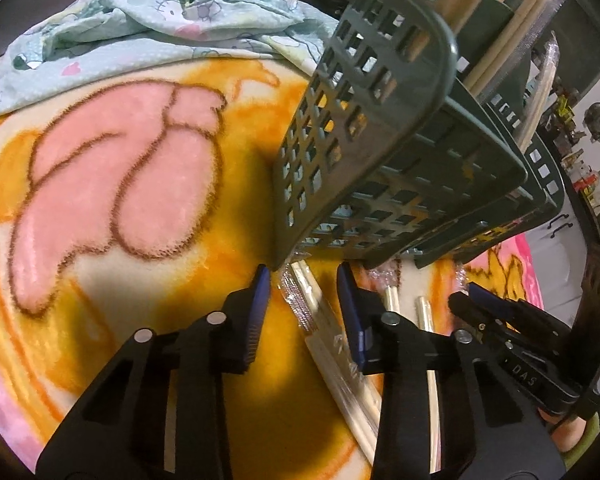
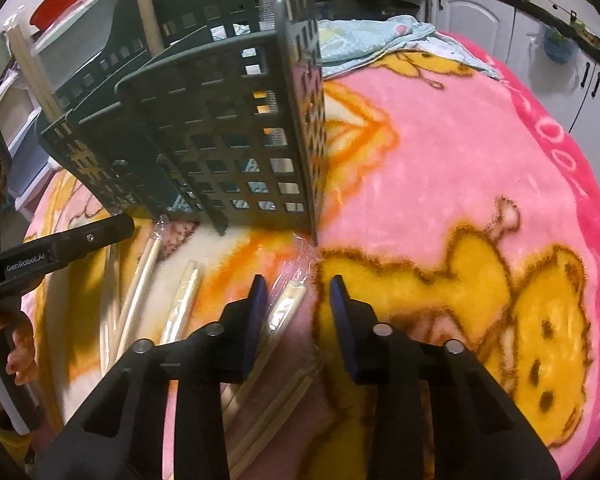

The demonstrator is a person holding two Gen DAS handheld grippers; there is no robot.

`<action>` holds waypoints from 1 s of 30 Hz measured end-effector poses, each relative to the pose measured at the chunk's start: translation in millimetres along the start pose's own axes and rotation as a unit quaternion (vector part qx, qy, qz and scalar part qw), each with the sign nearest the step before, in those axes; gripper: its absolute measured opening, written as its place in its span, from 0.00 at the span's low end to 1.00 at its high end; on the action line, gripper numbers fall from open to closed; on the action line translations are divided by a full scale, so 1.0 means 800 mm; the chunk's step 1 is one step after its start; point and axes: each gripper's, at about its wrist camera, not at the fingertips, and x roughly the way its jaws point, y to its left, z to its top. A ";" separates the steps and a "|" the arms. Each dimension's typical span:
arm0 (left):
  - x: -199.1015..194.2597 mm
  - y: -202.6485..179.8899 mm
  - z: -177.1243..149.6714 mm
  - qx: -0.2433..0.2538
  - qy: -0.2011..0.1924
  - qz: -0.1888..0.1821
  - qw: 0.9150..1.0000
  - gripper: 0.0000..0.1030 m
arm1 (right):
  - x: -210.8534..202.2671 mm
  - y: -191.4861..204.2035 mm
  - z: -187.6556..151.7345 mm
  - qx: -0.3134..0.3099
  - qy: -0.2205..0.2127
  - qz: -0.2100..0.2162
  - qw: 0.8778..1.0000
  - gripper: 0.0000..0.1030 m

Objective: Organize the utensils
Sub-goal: 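Close the left gripper on a wrapped chopstick while the right gripper grasps another, then lift both held chopsticks upright and carry them over the green basket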

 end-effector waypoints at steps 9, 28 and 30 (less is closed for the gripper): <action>0.004 0.013 0.009 0.001 0.006 0.009 1.000 0.13 | 0.000 -0.006 0.005 0.012 -0.005 0.003 1.000 0.11; -0.057 0.040 0.007 0.001 -0.028 -0.036 0.999 0.06 | -0.041 0.015 0.004 -0.004 -0.028 0.043 0.999 0.08; -0.067 0.034 0.004 0.006 -0.040 -0.036 0.999 0.06 | -0.048 0.019 0.004 -0.007 -0.033 0.048 0.998 0.08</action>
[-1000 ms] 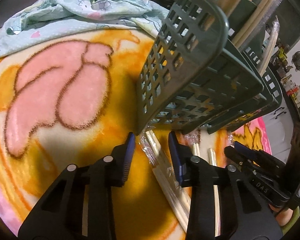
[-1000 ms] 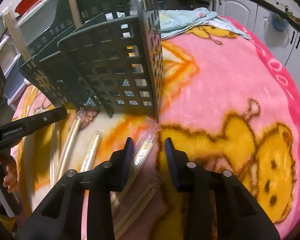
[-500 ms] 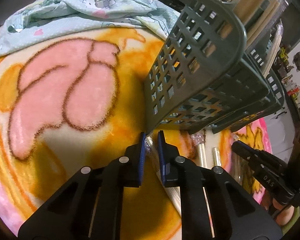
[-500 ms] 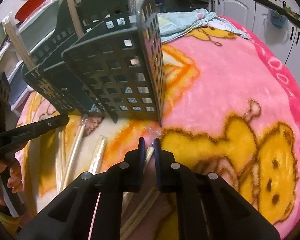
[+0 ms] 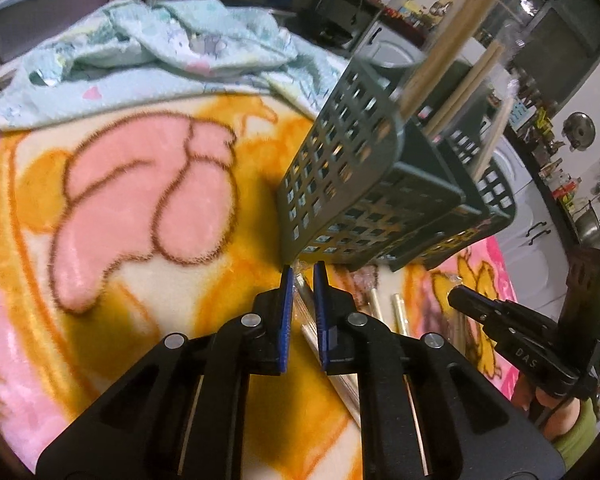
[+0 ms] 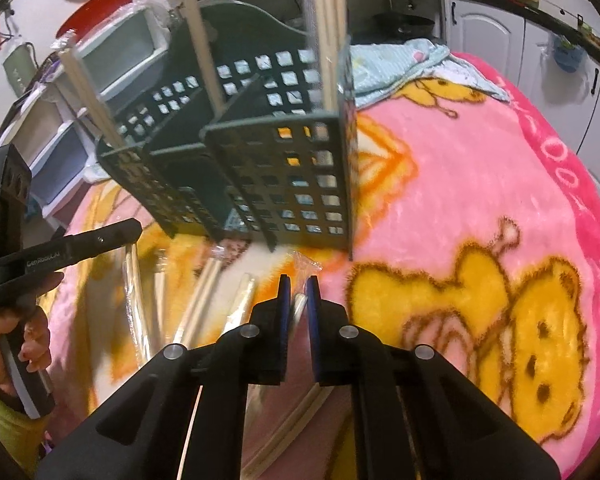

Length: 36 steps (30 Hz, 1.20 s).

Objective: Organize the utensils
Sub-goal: 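Lift both held chopsticks upright and carry them over the green basket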

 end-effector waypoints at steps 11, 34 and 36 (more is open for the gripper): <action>-0.051 -0.026 -0.003 0.022 -0.060 0.006 0.998 0.06 | -0.036 0.029 0.001 -0.025 -0.025 0.023 0.999 0.07; -0.122 -0.109 -0.007 0.079 -0.116 -0.065 0.988 0.03 | -0.122 0.058 0.002 -0.059 -0.097 0.051 0.992 0.06; -0.125 -0.117 -0.006 0.086 -0.119 -0.068 0.987 0.03 | -0.129 0.059 0.003 -0.061 -0.104 0.052 0.991 0.06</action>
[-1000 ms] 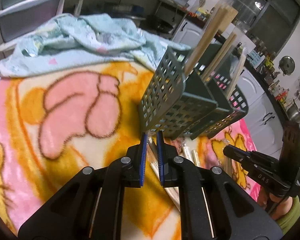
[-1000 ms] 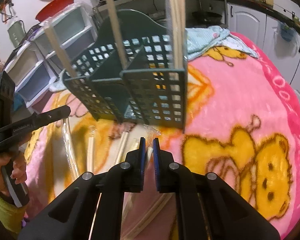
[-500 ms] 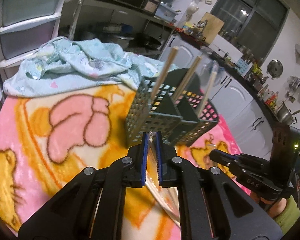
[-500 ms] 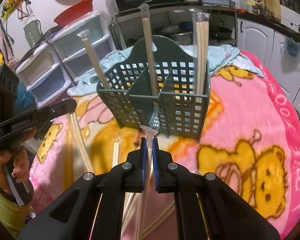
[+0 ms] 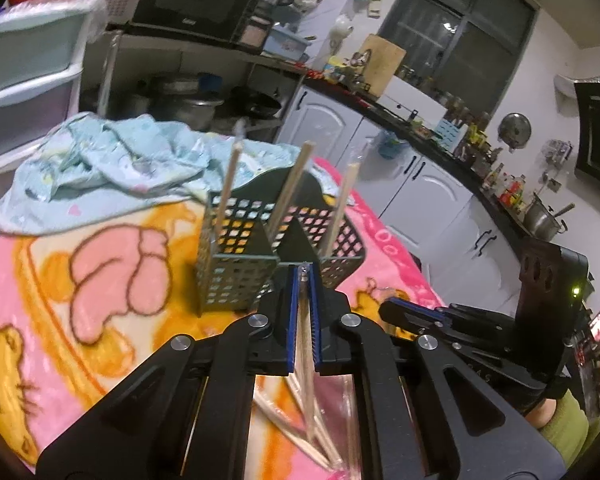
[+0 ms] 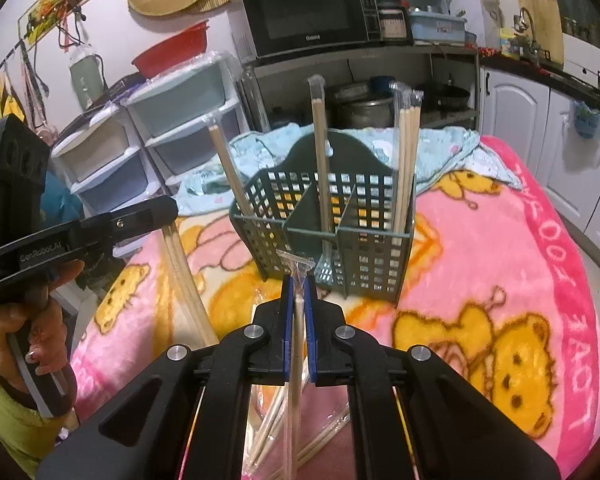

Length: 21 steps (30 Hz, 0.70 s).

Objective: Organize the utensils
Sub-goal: 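Lift both held chopsticks upright and carry them over the green basket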

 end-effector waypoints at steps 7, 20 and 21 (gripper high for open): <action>-0.005 -0.023 0.010 0.019 -0.008 -0.011 1.000 0.03 | -0.016 0.003 0.006 -0.005 -0.019 -0.003 1.000 0.06; -0.009 -0.047 0.028 0.039 -0.023 -0.027 0.999 0.03 | -0.054 0.010 0.024 -0.014 -0.070 -0.010 0.997 0.05; -0.009 -0.049 0.031 0.041 -0.025 -0.028 0.998 0.03 | -0.056 0.010 0.026 -0.014 -0.074 -0.011 0.997 0.05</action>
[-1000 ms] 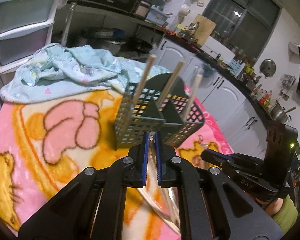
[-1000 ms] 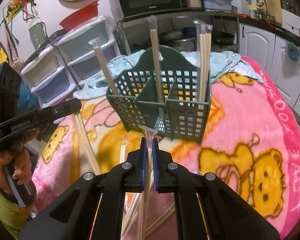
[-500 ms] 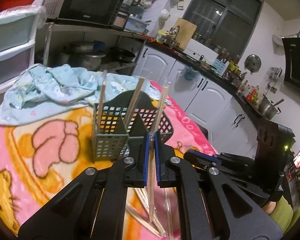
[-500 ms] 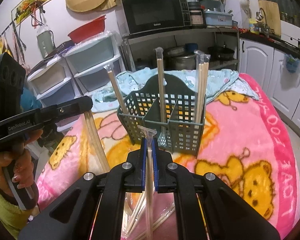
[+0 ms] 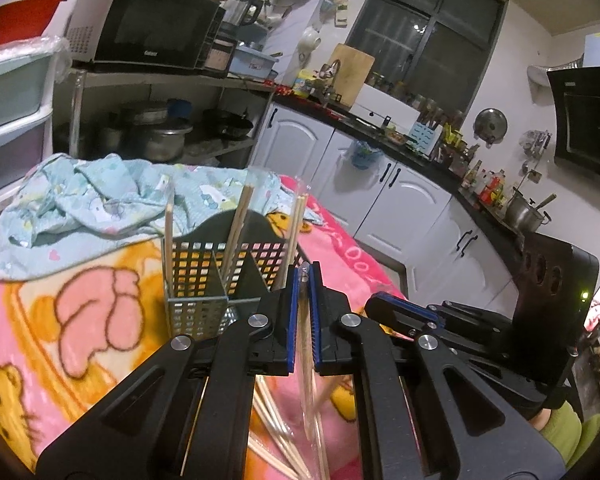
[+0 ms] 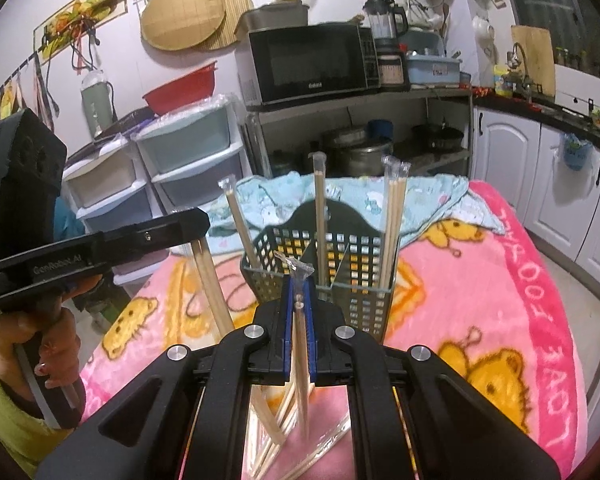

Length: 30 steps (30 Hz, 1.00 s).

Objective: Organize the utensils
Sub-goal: 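Lift both held chopsticks upright and carry them over the green basket, then lower both held chopsticks into the basket compartments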

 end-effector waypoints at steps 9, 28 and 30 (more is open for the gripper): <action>-0.007 -0.018 0.028 0.024 -0.026 0.003 0.999 0.03 | -0.016 0.000 0.027 -0.005 -0.034 -0.004 0.999 0.05; -0.036 -0.035 0.105 0.047 -0.105 0.022 0.993 0.03 | -0.054 0.016 0.107 -0.042 -0.116 -0.018 0.992 0.05; -0.040 -0.034 0.114 0.046 -0.115 0.027 0.992 0.03 | -0.058 0.018 0.116 -0.048 -0.126 -0.023 0.991 0.05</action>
